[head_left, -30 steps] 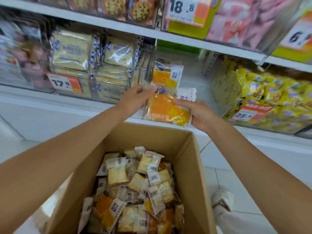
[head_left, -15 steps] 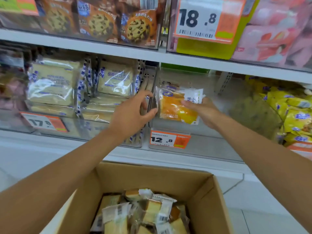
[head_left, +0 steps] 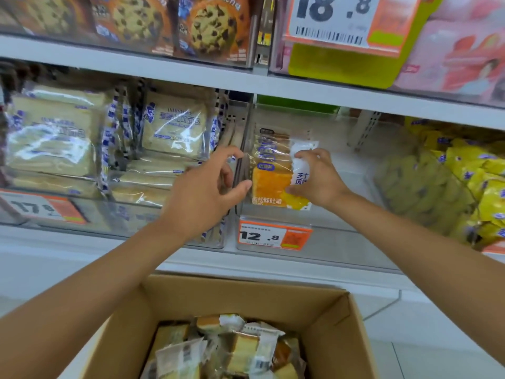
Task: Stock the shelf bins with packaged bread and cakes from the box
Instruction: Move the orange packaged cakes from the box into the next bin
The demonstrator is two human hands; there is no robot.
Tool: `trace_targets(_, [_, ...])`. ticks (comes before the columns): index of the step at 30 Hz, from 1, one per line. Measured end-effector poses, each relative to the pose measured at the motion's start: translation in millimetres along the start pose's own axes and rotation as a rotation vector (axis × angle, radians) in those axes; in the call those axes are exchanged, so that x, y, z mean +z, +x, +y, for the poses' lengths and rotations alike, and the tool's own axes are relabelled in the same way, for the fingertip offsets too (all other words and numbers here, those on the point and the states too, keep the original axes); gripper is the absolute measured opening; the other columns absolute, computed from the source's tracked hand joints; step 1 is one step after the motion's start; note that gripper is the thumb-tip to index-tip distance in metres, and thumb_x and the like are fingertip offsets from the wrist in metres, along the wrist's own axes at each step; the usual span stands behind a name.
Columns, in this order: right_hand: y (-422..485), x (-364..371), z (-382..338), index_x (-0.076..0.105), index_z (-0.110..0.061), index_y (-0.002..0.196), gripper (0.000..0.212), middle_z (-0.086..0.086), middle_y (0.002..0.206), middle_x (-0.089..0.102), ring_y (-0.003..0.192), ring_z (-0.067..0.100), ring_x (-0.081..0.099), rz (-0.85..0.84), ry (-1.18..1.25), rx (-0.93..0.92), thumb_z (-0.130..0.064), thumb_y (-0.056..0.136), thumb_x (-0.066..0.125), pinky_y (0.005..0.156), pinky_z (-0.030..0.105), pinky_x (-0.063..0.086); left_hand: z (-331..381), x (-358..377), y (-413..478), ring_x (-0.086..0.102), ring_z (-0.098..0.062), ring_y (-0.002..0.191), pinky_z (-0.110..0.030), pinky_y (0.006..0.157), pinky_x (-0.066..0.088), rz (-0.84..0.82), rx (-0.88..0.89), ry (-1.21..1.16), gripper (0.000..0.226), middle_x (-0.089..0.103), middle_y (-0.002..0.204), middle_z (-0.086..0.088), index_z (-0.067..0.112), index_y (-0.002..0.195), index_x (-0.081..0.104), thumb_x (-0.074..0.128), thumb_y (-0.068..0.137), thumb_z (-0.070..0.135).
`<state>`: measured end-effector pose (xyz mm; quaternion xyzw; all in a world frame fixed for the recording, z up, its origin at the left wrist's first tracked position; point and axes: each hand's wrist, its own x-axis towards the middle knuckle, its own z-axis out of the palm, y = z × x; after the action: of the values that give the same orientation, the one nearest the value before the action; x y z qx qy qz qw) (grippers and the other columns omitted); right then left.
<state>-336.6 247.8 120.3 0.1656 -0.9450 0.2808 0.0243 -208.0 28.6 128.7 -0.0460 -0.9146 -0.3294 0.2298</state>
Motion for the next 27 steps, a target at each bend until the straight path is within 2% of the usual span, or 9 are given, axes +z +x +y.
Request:
trace_targets(2, [0,0,0,0.041,-0.021,0.141,0.083,0.006,0.150,0.019,0.124,0.024,0.047,-0.036,0.028,0.030,-0.020,0.071,0.086,0.089,0.017,0.040,0,0,-1,0.053,-0.004,0.057,-0.025,0.055,0.042,0.001,-0.002,-0.004,0.046,0.052,0.072,0.014,0.038,0.126,0.046,0.058,0.083,0.051])
trace_targets(6, [-17,-14,-2,0.030,-0.031,0.149,0.094,0.008,0.161,0.003,0.148,0.027,0.011,-0.058,-0.021,0.065,-0.032,0.073,0.084,0.114,0.034,0.024,1,0,-1,0.052,-0.002,0.057,-0.025,0.055,0.043,0.003,-0.003,-0.017,0.044,0.054,0.074,0.013,0.036,0.127,0.048,0.063,0.086,0.047])
trace_targets(8, [-35,-22,-7,0.038,-0.026,0.146,0.080,0.009,0.158,0.017,0.146,0.024,0.018,0.059,-0.029,0.000,-0.030,0.078,0.081,0.111,0.026,0.023,4,-1,-2,0.051,-0.001,0.058,-0.027,0.058,0.046,0.034,-0.015,-0.049,0.043,0.055,0.075,0.012,0.035,0.126,0.052,0.067,0.086,0.044])
trace_targets(11, [-72,-27,-23,0.056,-0.017,0.129,0.048,0.001,0.137,0.044,0.115,0.013,0.050,0.220,-0.007,-0.171,-0.027,0.084,0.073,0.097,0.019,0.037,15,-2,-11,0.051,-0.003,0.067,-0.028,0.065,0.050,0.153,-0.043,-0.062,0.041,0.054,0.080,0.013,0.034,0.122,0.058,0.072,0.083,0.041])
trace_targets(16, [-139,-14,-45,0.065,-0.014,0.100,0.017,-0.009,0.098,0.048,0.075,0.012,0.053,0.243,-0.003,-0.349,-0.015,0.083,0.069,0.072,0.031,0.047,39,5,-56,0.050,-0.005,0.062,-0.020,0.058,0.039,0.219,-0.101,-0.159,0.013,0.055,0.070,0.010,0.027,0.092,0.059,0.071,0.086,0.030])
trace_targets(19, [-177,19,-36,0.065,-0.014,0.097,0.013,-0.005,0.095,0.055,0.070,0.017,0.056,0.122,0.046,-0.315,-0.012,0.084,0.067,0.070,0.033,0.050,33,20,-105,0.049,-0.005,0.062,-0.026,0.060,0.041,0.139,-0.147,-0.186,0.007,0.054,0.069,0.009,0.025,0.090,0.060,0.067,0.089,0.024])
trace_targets(22, [-216,66,-10,0.063,-0.018,0.111,0.022,-0.006,0.102,0.055,0.086,0.015,0.059,-0.207,-0.002,-0.144,-0.019,0.090,0.063,0.077,0.029,0.047,11,34,-161,0.052,-0.008,0.065,-0.031,0.064,0.047,-0.023,-0.294,-0.204,0.006,0.057,0.072,0.007,0.027,0.094,0.060,0.066,0.091,0.026])
trace_targets(24, [-240,101,14,0.061,-0.020,0.120,0.029,-0.003,0.113,0.056,0.098,0.014,0.057,-0.444,-0.050,0.001,-0.024,0.092,0.063,0.081,0.026,0.045,-11,42,-195,0.057,-0.010,0.075,-0.030,0.070,0.049,-0.152,-0.405,-0.198,0.009,0.061,0.081,0.007,0.025,0.099,0.062,0.065,0.092,0.028])
trace_targets(27, [-266,147,57,0.061,-0.018,0.122,0.032,0.003,0.123,0.059,0.102,0.015,0.056,-0.596,-0.047,0.215,-0.024,0.090,0.066,0.079,0.026,0.045,-45,49,-234,0.059,-0.009,0.084,-0.021,0.067,0.044,-0.297,-0.579,-0.186,0.010,0.062,0.089,0.011,0.028,0.102,0.062,0.065,0.093,0.030])
